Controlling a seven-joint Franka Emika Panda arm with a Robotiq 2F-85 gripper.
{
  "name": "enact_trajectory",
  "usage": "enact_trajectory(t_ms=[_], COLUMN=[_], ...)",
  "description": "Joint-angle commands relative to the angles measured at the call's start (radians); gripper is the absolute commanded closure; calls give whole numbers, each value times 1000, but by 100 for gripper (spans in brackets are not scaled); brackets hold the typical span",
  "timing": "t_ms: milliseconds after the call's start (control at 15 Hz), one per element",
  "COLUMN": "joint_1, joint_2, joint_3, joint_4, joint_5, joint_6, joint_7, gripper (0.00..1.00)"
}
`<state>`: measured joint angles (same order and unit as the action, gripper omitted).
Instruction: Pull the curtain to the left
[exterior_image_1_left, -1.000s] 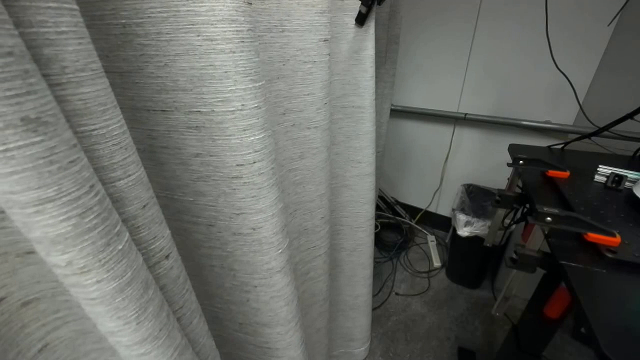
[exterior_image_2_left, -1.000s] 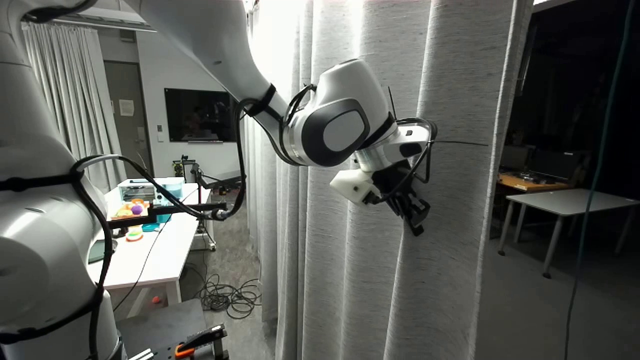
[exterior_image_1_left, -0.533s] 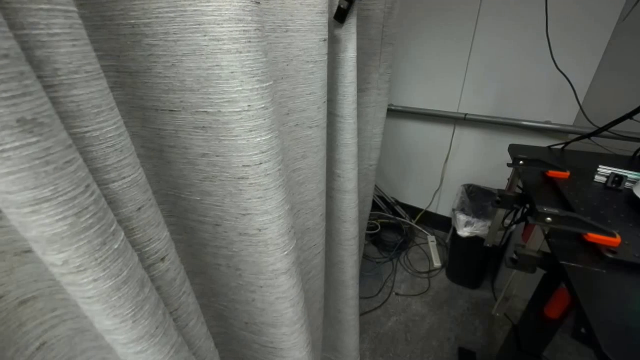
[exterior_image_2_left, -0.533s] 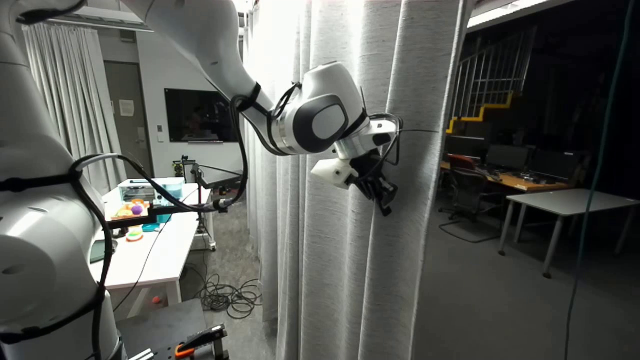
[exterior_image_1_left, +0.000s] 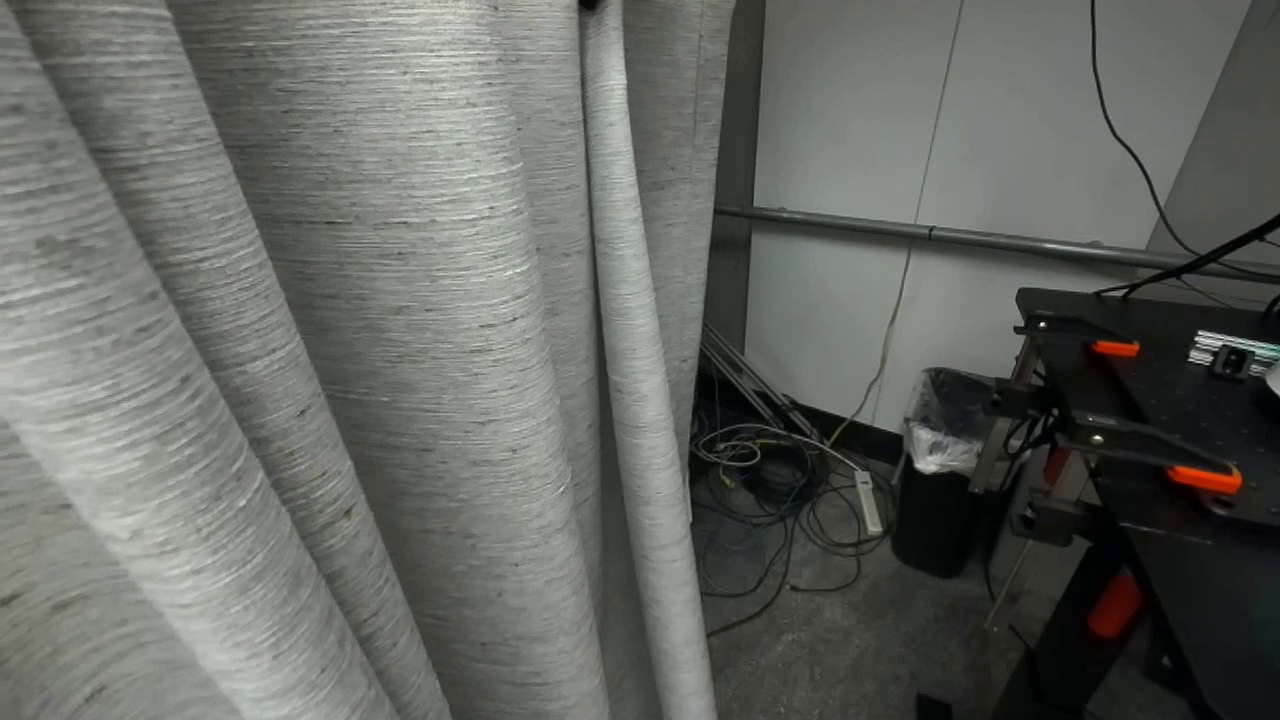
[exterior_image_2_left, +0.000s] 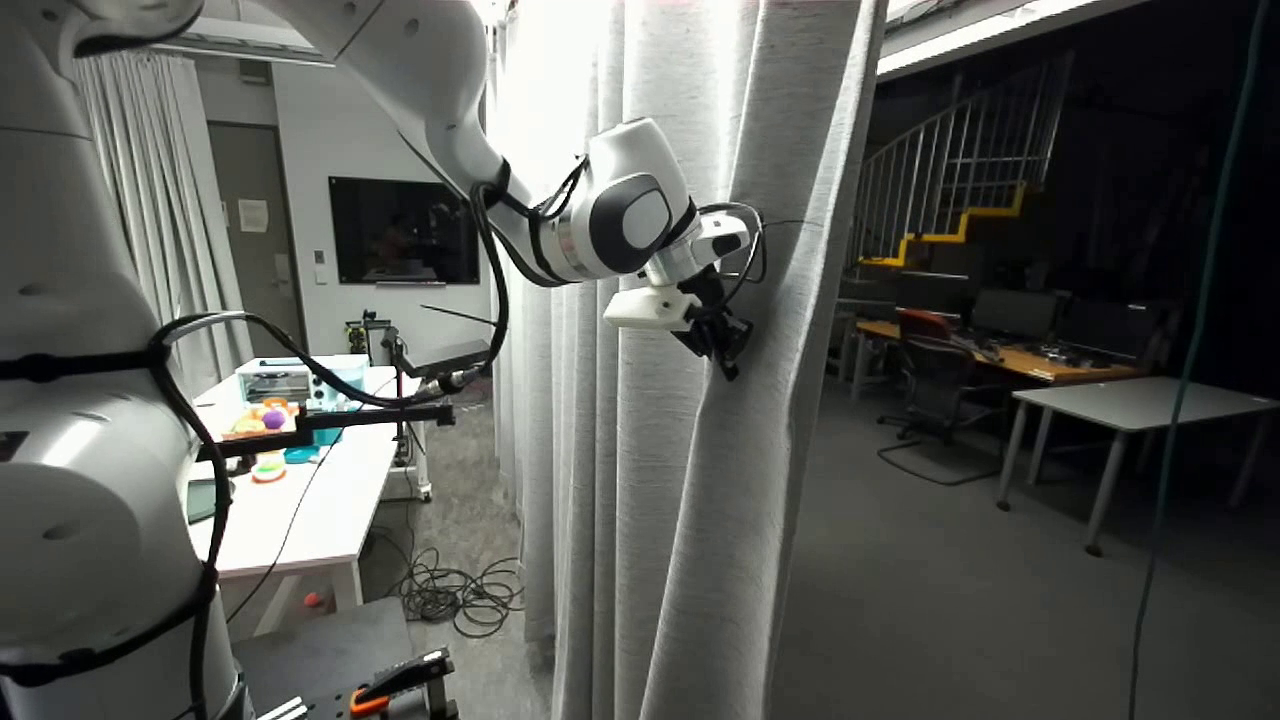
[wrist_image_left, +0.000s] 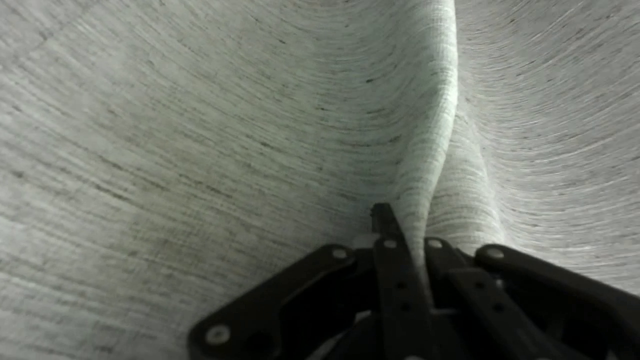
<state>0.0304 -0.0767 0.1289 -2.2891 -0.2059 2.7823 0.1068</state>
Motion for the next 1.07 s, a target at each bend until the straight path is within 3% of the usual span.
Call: enact_trajectory(t_ms=[0, 333, 1000], joint_1=[61, 131, 246], joint_2=[131, 217, 328], joint_3=[23, 67, 192], joint_4=[103, 207, 310], joint_5=[1, 7, -14], joint_6=[-3, -4, 17], joint_7=[-105, -239, -464], gripper=[100, 100, 100])
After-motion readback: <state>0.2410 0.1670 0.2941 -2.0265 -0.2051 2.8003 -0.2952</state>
